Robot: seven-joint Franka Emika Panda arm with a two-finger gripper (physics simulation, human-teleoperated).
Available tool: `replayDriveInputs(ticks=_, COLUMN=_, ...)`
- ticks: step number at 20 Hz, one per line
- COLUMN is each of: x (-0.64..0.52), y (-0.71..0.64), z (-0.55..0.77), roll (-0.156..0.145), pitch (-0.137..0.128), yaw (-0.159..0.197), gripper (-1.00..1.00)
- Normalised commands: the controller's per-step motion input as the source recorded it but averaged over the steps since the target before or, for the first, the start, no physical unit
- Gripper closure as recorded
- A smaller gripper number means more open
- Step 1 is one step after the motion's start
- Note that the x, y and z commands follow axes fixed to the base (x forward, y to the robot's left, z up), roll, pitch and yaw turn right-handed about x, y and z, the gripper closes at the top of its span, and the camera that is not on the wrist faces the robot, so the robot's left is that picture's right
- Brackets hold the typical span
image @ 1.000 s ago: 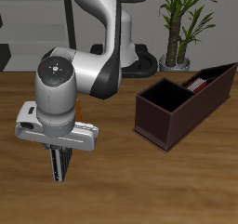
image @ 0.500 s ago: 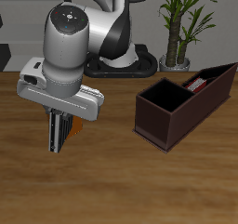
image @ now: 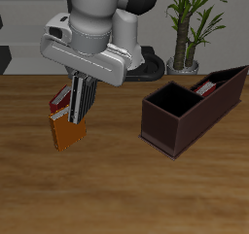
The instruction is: Place the left red book into the left desk caddy's back compartment and place the striped book into the left desk caddy's left compartment and place the right red book into the left desk caddy's front compartment
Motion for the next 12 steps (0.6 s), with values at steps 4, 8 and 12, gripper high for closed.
replayDriveInputs(ticks=4, x=-0.25, y=0.44, z=0.32, roll=-0.012, pitch=-0.006, yaw=-0.052, gripper=1.0)
replayDriveInputs(ticks=8, x=-0.4, y=0.65, z=0.36, roll=0.038, pitch=-0.041, yaw=-0.053, gripper=1.0)
replayDriveInputs(ticks=12, x=-0.39, y=0.57, z=0.19, roll=0.028, pitch=-0.042, yaw=0.013, gripper=1.0)
